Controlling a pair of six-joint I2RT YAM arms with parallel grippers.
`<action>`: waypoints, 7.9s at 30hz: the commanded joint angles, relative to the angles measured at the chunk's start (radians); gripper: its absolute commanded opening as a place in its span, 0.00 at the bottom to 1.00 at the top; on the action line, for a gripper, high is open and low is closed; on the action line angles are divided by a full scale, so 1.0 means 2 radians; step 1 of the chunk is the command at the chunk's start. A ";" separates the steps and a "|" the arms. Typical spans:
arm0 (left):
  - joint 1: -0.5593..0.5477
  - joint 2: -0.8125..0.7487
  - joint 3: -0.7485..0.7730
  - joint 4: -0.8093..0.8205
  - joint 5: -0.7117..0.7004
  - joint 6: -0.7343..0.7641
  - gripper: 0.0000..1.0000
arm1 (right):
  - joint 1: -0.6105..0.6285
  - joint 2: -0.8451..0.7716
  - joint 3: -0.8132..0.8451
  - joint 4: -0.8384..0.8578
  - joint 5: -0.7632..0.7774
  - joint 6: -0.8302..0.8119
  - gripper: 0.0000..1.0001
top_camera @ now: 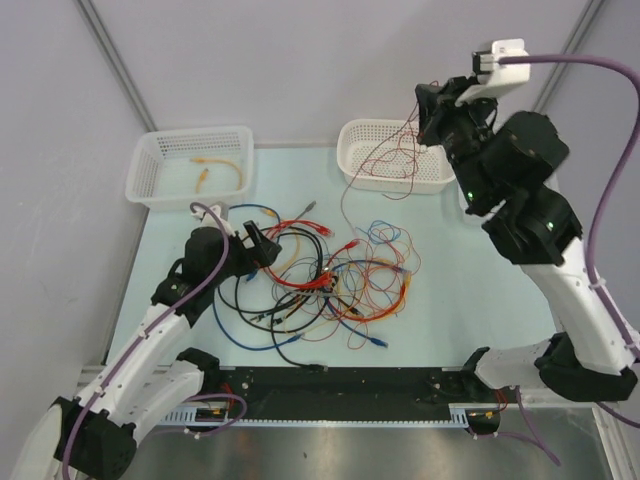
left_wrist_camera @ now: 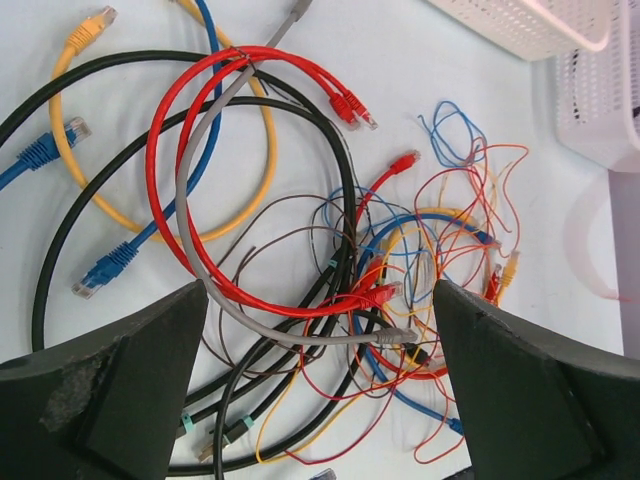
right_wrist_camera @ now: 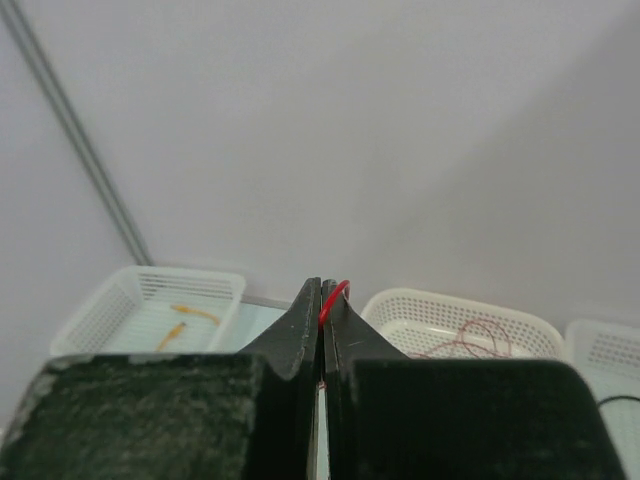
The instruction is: Untangle the cables
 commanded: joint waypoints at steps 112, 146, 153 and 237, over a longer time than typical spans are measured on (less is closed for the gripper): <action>0.001 0.034 -0.031 0.020 0.069 -0.024 1.00 | -0.109 0.138 -0.527 0.134 -0.146 0.313 0.73; 0.001 -0.067 0.018 0.190 0.153 -0.078 1.00 | 0.188 -0.113 -0.207 -0.013 -0.041 0.200 0.00; -0.015 -0.086 -0.011 0.344 0.204 -0.096 0.99 | 0.223 -0.075 -0.165 -0.052 -0.010 0.176 0.00; -0.163 0.063 0.307 0.013 0.011 0.076 0.00 | 0.099 -0.026 -0.434 0.282 -0.121 0.171 0.00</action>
